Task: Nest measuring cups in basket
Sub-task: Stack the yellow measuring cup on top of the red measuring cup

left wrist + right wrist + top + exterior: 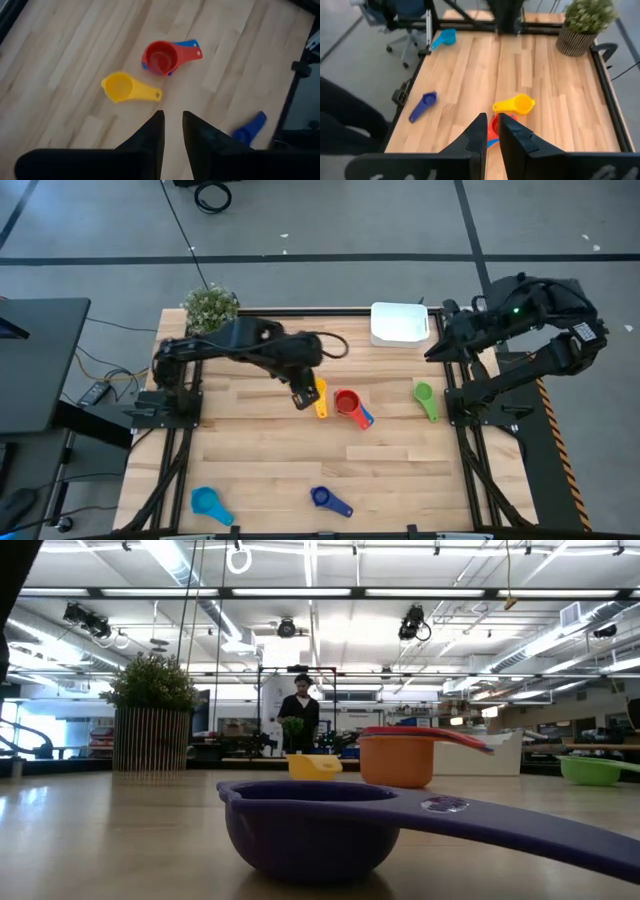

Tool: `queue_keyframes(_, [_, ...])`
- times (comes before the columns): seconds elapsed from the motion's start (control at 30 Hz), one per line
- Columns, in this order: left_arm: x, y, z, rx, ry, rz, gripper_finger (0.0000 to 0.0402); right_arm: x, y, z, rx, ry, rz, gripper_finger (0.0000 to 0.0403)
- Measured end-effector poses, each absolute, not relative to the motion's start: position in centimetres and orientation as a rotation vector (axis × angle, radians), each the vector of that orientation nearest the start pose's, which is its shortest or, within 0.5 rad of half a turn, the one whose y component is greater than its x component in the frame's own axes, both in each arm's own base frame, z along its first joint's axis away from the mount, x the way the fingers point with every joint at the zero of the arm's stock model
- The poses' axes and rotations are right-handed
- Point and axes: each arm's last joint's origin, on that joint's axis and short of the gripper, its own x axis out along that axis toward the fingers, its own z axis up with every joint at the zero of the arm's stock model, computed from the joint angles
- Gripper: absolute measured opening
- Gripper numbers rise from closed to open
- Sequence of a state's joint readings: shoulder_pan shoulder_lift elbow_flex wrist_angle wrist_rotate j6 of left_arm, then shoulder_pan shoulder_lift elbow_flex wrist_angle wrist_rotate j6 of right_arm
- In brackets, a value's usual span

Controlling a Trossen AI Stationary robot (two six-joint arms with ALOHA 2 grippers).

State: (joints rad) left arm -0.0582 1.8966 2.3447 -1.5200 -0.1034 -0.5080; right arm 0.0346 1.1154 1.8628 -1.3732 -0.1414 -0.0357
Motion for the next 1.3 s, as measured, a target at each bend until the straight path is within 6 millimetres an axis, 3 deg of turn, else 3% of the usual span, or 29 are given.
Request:
queue_keyframes(0.23, [31.3, -2.2, 45.0, -0.521, 0.954, 0.462, 0.0075, 12.7, 1.1, 49.0, 0.003, 0.682, 0.052, 0.0051])
queue_keyframes(0.53, [30.9, -1.9, 45.2, -0.627, 0.87, 0.613, 0.0071, 16.7, 1.3, 47.6, 0.086, 0.784, -0.061, 0.0052])
queue_keyframes(0.8, [32.1, -0.7, 41.8, -0.626, 0.985, 0.715, 0.0047, 18.9, 1.5, 47.6, 0.133, 0.727, -0.071, 0.0052])
queue_keyframes(1.17, [33.7, 3.2, 35.0, -0.702, 1.128, 0.852, 0.0019, 18.0, 1.4, 48.8, 0.095, 0.619, -0.044, 0.0052])
queue_keyframes(1.3, [34.8, 4.8, 32.9, -0.73, 1.101, 0.787, 0.0018, 18.1, 1.4, 48.8, 0.044, 0.619, -0.028, 0.0052])
